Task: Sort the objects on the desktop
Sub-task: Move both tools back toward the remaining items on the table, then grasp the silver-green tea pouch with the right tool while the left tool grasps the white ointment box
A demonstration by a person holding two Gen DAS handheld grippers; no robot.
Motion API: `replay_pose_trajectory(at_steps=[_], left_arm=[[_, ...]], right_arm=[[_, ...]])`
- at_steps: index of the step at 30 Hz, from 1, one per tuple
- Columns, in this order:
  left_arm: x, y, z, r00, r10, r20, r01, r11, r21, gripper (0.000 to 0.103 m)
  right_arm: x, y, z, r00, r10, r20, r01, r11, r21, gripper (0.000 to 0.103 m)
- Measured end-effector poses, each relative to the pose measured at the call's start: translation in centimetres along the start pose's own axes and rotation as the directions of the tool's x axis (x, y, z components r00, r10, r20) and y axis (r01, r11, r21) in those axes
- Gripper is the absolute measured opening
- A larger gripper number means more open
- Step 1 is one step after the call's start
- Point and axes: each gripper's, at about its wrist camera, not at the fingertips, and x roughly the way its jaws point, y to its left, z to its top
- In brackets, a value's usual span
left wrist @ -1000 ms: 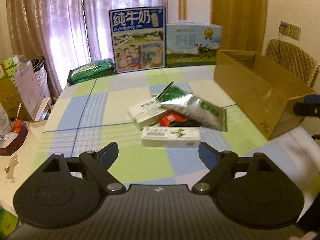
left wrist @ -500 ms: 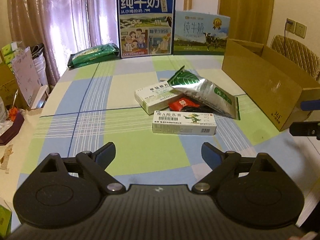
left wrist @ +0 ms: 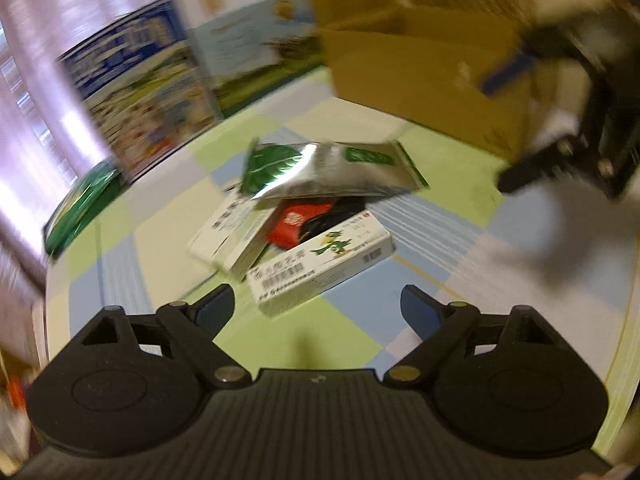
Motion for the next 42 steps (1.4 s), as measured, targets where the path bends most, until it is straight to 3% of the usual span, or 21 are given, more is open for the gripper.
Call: replay_pose_trajectory(at_steps=[7, 17, 22, 27, 32, 42], left_arm=[[3.4, 1.3, 2.0, 0.991, -0.124, -0.060, 0.133, 0.970, 0.203, 0.083], [7.8, 1.9, 2.6, 0.972, -0.190, -0.135, 0.227, 0.907, 0.355, 0.077], [9.6, 2.6, 2.9, 0.965, -0.209, -0.161, 0.252, 0.911, 0.326, 0.076], [10.4, 2.9, 2.4, 0.955, -0.215, -0.204, 0.271, 0.913, 0.304, 0.050], [9.6, 2.7, 1.8, 0.948, -0.229, -0.220, 0.286, 0.917, 0.279, 0.041], [9.2, 2.0, 0.9, 0.950, -0.262, -0.169, 0.297, 0.926, 0.232, 0.040]], right_arm=[[4.5, -1.7, 3.7, 0.991, 0.043, -0.128, -0.066, 0.980, -0.188, 0.101], [9.8, -3.4, 5.7, 0.969, 0.041, -0.246, -0.115, 0.949, -0.295, 0.100], [11.5, -3.8, 5.6, 0.965, 0.051, -0.258, -0.125, 0.952, -0.279, 0.100], [13.1, -4.3, 6.0, 0.958, 0.049, -0.281, -0.131, 0.950, -0.282, 0.099], [15.0, -4.3, 6.1, 0.948, 0.049, -0.314, -0.147, 0.944, -0.296, 0.095], [18.2, -5.0, 6.9, 0.935, 0.075, -0.347, -0.163, 0.959, -0.231, 0.077]])
